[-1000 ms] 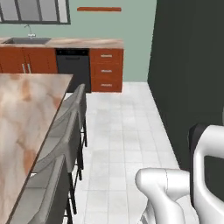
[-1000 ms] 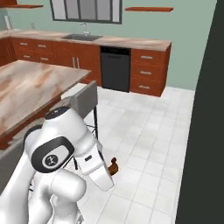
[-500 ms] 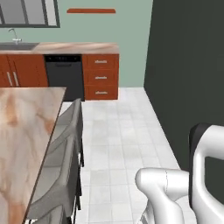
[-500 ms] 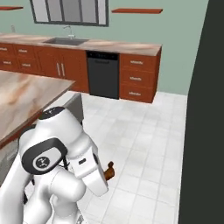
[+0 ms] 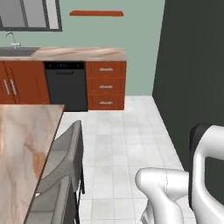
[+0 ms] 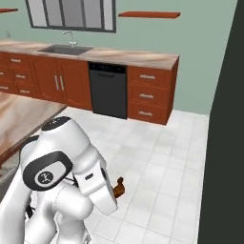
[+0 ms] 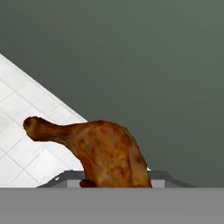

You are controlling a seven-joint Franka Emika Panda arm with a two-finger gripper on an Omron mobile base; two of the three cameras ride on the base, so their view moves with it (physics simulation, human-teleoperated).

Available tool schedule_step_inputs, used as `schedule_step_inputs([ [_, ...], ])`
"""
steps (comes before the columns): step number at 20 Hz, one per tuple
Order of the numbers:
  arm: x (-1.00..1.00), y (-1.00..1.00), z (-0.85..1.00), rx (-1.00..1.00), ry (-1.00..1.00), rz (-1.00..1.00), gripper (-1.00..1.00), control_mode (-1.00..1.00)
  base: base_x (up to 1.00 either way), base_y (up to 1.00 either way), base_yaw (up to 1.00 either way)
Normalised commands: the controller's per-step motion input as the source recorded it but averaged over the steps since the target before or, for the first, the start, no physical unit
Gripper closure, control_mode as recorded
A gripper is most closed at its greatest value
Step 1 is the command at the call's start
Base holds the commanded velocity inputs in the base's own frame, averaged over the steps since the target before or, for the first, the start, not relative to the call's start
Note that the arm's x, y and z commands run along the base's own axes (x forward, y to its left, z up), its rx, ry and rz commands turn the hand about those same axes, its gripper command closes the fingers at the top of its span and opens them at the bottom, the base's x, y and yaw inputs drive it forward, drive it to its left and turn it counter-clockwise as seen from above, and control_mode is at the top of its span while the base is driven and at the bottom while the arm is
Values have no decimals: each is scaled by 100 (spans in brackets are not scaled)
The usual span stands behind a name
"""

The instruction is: Retrieve the chicken drumstick from the fridge and place it on the saucepan with marinade on the stove.

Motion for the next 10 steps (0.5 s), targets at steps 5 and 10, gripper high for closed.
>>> schedule_step_inputs([
  [5, 0, 0, 0, 0, 0, 0, 100, 100, 100, -12, 10],
  [10, 0, 0, 0, 0, 0, 0, 100, 100, 100, -28, 14],
])
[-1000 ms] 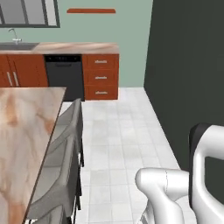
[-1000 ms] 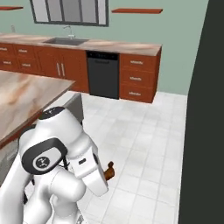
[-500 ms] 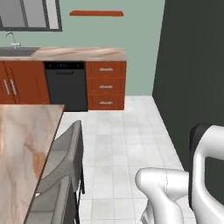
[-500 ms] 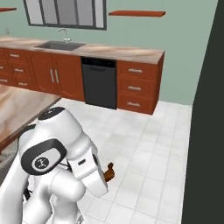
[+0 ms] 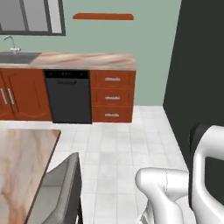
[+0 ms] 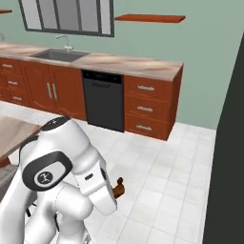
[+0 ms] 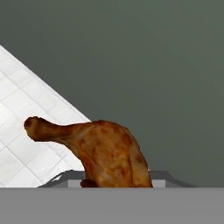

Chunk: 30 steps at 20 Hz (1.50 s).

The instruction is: Retrieve the chicken drumstick from the fridge and place it on the saucepan with marinade on the stove.

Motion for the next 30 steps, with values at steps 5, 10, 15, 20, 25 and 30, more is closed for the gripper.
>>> schedule_step_inputs([
  [5, 0, 0, 0, 0, 0, 0, 100, 100, 100, -32, 24],
  [10, 0, 0, 0, 0, 0, 0, 100, 100, 100, -29, 37],
  [15, 0, 0, 0, 0, 0, 0, 100, 100, 100, -38, 47],
  [20, 0, 0, 0, 0, 0, 0, 100, 100, 100, -35, 61],
  [25, 0, 0, 0, 0, 0, 0, 100, 100, 100, -25, 67],
  [30, 0, 0, 0, 0, 0, 0, 100, 100, 100, -17, 67],
])
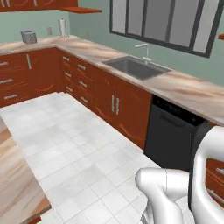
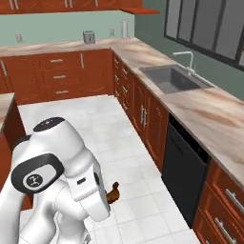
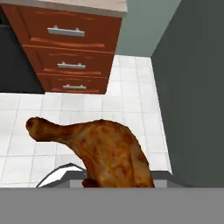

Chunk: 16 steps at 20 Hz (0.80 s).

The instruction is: Retrieve the chicken drumstick from the fridge and place it on the saucepan with marinade on the stove.

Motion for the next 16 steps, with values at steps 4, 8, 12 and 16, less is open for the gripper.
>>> schedule_step_inputs([
  [4, 0, 0, 0, 0, 0, 0, 100, 100, 100, -3, 69],
  [8, 0, 0, 0, 0, 0, 0, 100, 100, 100, -24, 65],
  [12, 0, 0, 0, 0, 0, 0, 100, 100, 100, -65, 47],
  [16, 0, 0, 0, 0, 0, 0, 100, 100, 100, -95, 34],
])
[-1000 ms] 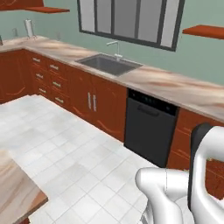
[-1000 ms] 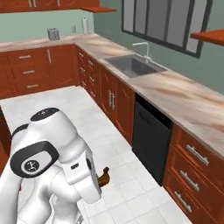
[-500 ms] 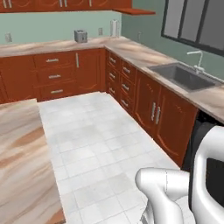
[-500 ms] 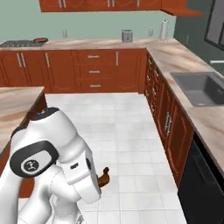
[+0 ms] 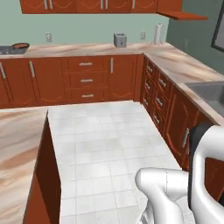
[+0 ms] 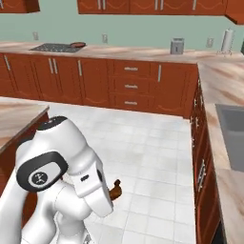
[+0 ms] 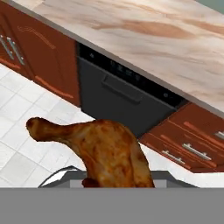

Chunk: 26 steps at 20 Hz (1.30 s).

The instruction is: Retrieve the chicken drumstick from the fridge and place it on the saucepan with marinade on the stove.

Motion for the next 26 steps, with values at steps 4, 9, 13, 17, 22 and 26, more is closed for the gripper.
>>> schedule_step_inputs([
  [4, 0, 0, 0, 0, 0, 0, 100, 100, 100, -62, 26],
  [9, 0, 0, 0, 0, 0, 0, 100, 100, 100, -11, 27],
  [13, 0, 0, 0, 0, 0, 0, 100, 100, 100, -12, 29],
  [17, 0, 0, 0, 0, 0, 0, 100, 100, 100, -20, 30],
  [22, 0, 0, 0, 0, 0, 0, 100, 100, 100, -25, 30],
  [26, 0, 0, 0, 0, 0, 0, 100, 100, 100, -27, 29],
])
